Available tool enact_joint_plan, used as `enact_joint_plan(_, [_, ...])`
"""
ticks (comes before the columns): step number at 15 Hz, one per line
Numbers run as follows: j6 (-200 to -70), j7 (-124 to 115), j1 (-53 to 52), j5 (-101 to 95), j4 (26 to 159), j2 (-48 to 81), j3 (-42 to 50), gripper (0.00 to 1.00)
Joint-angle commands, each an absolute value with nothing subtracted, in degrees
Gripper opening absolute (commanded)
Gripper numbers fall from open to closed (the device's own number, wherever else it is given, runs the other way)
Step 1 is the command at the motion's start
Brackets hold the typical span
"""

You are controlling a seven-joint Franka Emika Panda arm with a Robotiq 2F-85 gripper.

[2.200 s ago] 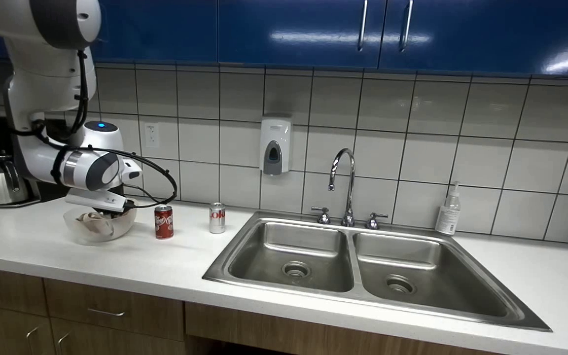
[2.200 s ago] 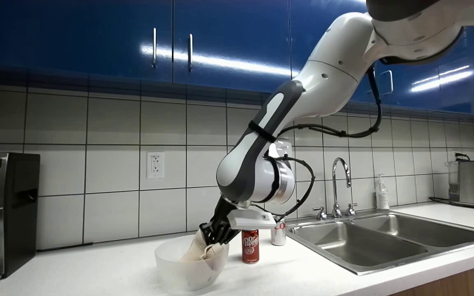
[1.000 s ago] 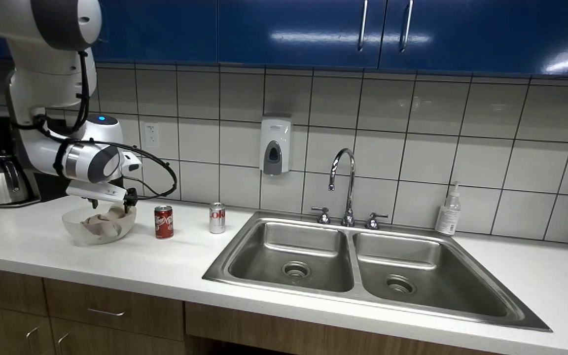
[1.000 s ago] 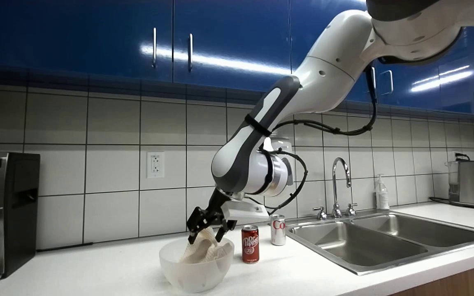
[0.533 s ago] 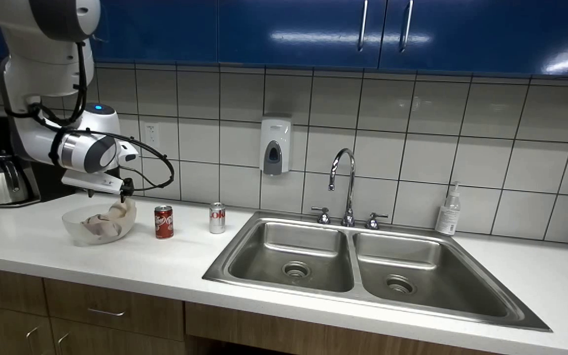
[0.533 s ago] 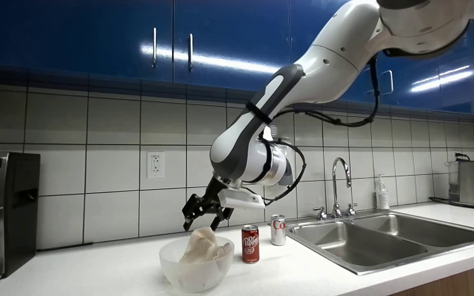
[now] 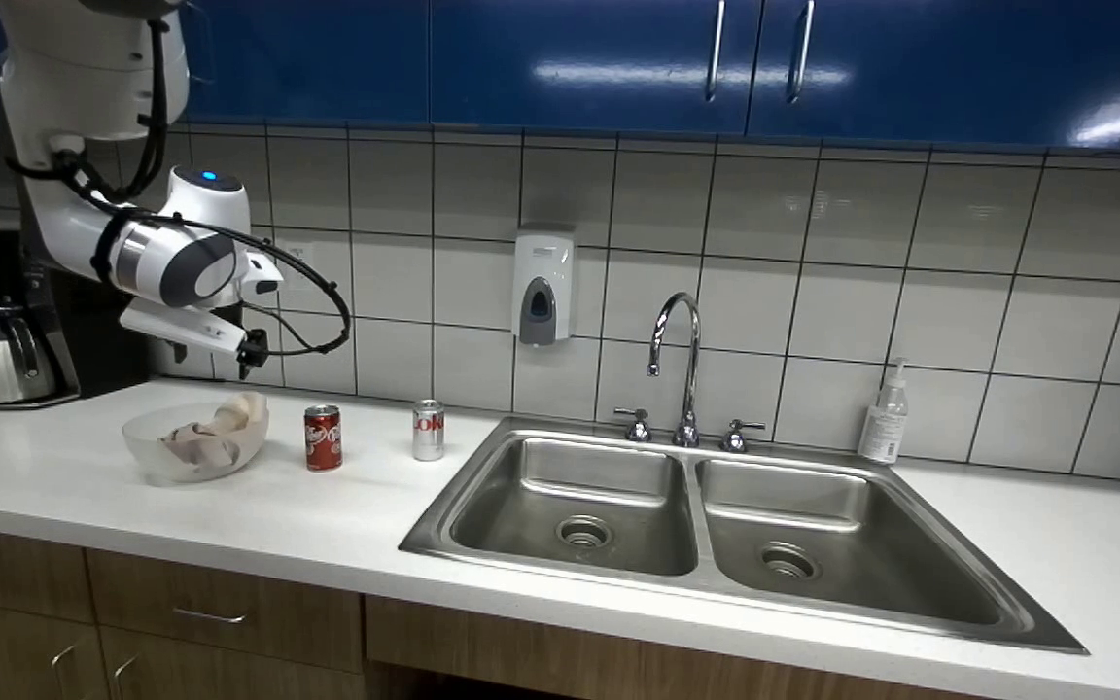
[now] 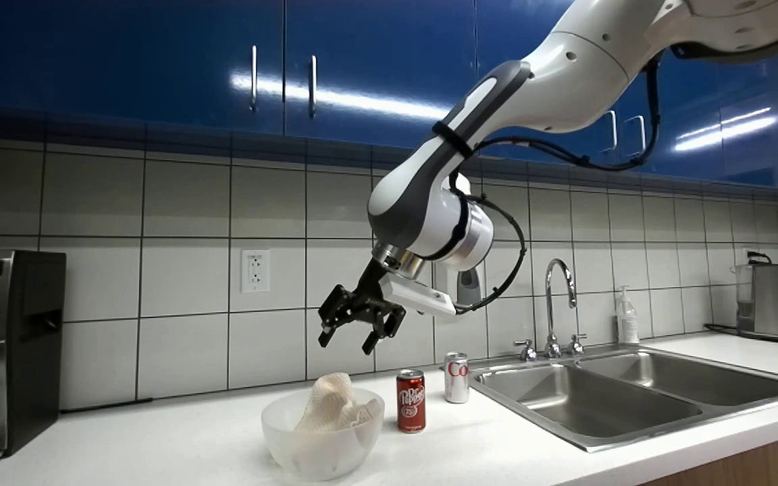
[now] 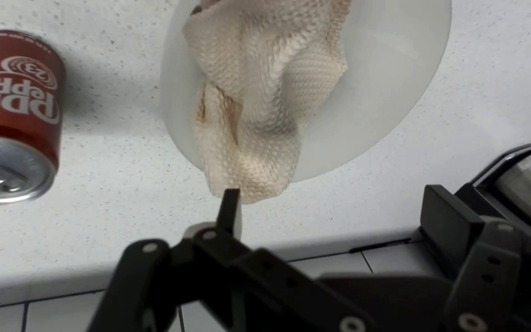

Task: Move the cloth from the counter to the bowl

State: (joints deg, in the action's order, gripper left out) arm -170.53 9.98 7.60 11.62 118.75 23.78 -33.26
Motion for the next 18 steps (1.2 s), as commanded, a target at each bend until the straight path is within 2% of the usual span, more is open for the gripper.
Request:
enact_joint_plan(1, [-166.08,14.80,16.87,17.46,124.21,17.05,-41.34,1.00])
enact_joint_plan(8, [-155.78,24.54,29.56,30.63,128.87,7.60,-50.97,1.00])
enact_joint_plan(14, [-148.10,34.34,33.60,42.48,133.06,-2.09,-50.37,1.00])
enact_joint_plan(15, [-146.30,36.57,23.65,45.58,133.49,-4.31,-39.56,1.00])
enact_joint_plan(18, [-142.27,38.75,14.53,47.50,137.08,-9.05,-27.37,1.00])
